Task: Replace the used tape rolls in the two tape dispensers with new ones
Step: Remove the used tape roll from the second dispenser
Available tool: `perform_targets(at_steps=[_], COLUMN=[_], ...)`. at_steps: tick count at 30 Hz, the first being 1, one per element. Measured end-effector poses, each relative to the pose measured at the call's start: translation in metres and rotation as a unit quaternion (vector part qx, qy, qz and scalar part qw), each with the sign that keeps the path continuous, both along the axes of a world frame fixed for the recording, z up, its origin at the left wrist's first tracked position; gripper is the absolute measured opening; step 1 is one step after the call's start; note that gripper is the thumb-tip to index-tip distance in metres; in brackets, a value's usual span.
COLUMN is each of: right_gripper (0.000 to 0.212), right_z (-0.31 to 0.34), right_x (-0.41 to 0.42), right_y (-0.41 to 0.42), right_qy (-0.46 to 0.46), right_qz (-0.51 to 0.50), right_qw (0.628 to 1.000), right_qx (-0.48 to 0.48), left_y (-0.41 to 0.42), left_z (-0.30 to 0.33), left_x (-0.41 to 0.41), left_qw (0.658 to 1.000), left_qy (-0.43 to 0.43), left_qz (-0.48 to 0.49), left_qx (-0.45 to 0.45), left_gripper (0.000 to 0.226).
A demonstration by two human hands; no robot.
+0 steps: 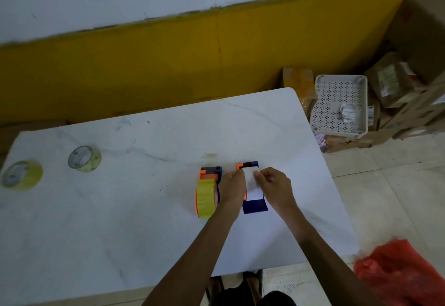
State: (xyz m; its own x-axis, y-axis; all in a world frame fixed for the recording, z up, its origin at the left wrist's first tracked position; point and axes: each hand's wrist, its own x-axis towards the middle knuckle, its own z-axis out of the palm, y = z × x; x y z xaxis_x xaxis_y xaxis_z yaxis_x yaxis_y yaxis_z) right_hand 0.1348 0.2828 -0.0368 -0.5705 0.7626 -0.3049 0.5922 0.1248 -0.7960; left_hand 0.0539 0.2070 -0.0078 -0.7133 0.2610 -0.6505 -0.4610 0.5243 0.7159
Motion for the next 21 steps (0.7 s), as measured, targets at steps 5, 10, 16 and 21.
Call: perform_targets(at_steps=[5, 10, 16, 21], right_gripper=[0.023, 0.027, 0.020, 0.030], right_z=[0.001, 0.001, 0.009, 0.020], right_x=[0.003, 0.021, 0.056, 0.055], right_y=[0.003, 0.020, 0.042, 0.045], right_qy=[0.009, 0.025, 0.034, 0.050], right_qz=[0.003, -0.081, -0.151, -0.135], right_qw=[1.000, 0.985, 0.973, 0.976], right_qx=[-0.027, -0.150, -0.169, -0.162], left_y=[-0.002, -0.011, -0.017, -0.017], left_z=[0.001, -0.004, -0.010, -0.018], left_x=[0.003, 0.010, 0.017, 0.019], left_qw=[1.000, 1.000, 1.000, 0.997], left_qy=[-0.019, 0.005, 0.029, 0.074], left_qz=[0.016, 0.012, -0.005, -0.024], left_qx=[-0.002, 0.004, 0.008, -0.026], left_gripper=[0.029, 0.037, 0.032, 0.018])
